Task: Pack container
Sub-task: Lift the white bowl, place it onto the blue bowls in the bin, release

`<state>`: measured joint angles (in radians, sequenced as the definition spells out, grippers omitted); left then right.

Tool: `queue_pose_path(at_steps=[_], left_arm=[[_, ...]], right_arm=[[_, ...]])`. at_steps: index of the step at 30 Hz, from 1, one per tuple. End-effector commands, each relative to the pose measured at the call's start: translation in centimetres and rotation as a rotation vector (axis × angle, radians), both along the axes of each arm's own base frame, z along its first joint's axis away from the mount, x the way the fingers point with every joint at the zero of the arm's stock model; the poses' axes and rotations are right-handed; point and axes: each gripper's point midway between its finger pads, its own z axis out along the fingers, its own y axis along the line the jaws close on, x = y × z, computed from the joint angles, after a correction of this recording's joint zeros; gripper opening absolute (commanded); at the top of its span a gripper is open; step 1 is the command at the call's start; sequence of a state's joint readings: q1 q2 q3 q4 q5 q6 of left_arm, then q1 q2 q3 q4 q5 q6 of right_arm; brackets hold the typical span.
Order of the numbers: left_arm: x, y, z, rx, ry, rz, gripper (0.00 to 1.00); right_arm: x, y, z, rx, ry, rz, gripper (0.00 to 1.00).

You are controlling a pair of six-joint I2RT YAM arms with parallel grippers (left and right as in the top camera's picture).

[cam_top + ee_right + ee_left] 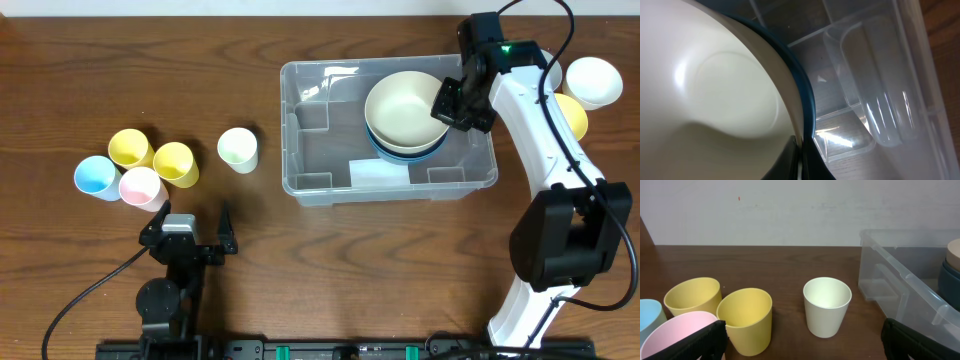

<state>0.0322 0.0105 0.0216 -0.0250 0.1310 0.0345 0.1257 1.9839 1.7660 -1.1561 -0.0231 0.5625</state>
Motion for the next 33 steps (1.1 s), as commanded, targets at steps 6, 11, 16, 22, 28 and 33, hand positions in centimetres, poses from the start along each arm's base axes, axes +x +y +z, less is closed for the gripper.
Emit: queue_pose_path(at_steps=[6,11,16,22,28,33], left_arm=[[-0.1,-0.1,-1.6,0.011,0.045,-0.011,0.98],[-0.1,-0.1,-1.6,0.011,0.045,-0.011,0.98],[-0.1,-0.1,-1.6,0.011,0.045,-0.011,0.98],[-0.1,-0.1,-1.6,0.011,0.045,-0.011,0.98],[-0.1,-0.1,-1.6,0.011,0.045,-0.011,0.98],[-0.1,-0.1,-1.6,0.011,0.045,-0.011,0.98]], right_arm=[[-0.1,0.4,0.2,0.029,0.002,-0.005,0.01],[-0.1,0.3,0.2,0.037,0.006,-0.004,0.01],[-0.3,0.2,0.2,0.028,0.012,0.038,0.77],[-0.3,0.2,0.2,0.024,0.01,0.04,0.99],[0.1,0.2,0.4,0.026,-0.006,0.041,0.99],[0.7,0.3,1.8,0.025,-0.046,0.063,0.99]])
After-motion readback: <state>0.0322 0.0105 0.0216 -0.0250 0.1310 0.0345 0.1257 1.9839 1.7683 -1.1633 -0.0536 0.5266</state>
